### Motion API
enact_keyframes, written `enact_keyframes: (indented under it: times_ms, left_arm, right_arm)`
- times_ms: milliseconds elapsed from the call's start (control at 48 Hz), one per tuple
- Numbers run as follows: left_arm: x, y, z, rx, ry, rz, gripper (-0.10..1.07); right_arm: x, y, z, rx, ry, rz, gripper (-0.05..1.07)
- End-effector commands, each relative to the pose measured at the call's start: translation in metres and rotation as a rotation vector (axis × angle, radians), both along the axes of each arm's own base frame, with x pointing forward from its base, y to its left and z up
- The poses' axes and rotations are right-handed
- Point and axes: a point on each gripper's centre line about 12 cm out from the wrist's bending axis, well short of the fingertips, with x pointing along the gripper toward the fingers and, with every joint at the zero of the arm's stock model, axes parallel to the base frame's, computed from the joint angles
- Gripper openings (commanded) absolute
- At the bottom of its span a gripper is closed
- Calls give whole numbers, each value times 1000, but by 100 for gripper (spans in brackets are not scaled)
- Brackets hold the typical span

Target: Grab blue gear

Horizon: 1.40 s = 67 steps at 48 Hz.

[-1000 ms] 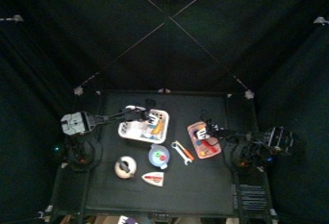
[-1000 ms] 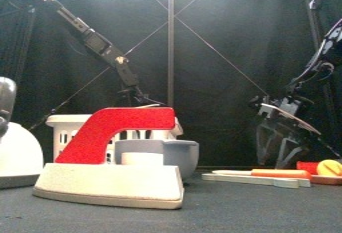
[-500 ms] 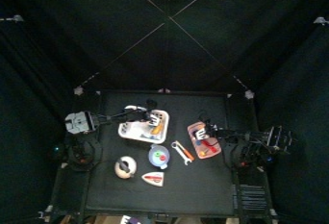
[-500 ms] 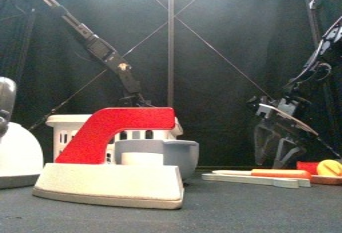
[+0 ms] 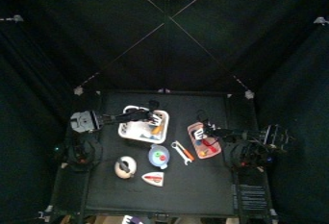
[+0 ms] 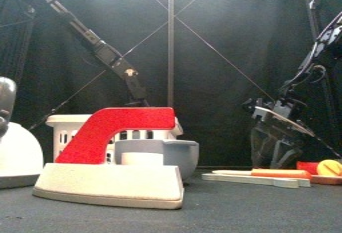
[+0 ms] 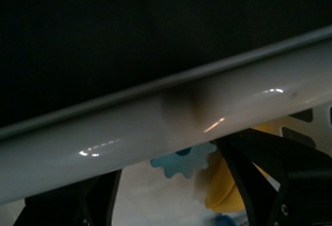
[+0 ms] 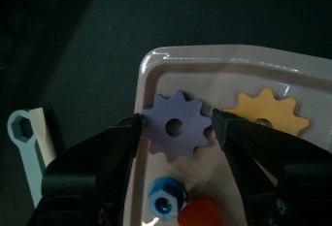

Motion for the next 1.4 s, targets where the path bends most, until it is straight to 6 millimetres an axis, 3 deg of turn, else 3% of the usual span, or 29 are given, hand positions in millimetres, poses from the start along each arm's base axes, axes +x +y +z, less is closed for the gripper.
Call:
enact_keyframes:
  times_ms: [0, 604, 917, 1375]
  left_arm:
    - [5, 2, 11, 13, -30, 3, 98]
    - [1, -1, 3, -29, -12, 30, 95]
    - [0, -2, 4, -29, -6, 29, 79]
    - [-2, -5, 36, 19, -37, 3, 77]
  right_arm:
    - [5, -1, 5, -10, -19, 8, 92]
    - [6, 0, 5, -13, -17, 14, 92]
    - [6, 0, 5, -12, -18, 13, 92]
    - [5, -1, 5, -12, -15, 12, 92]
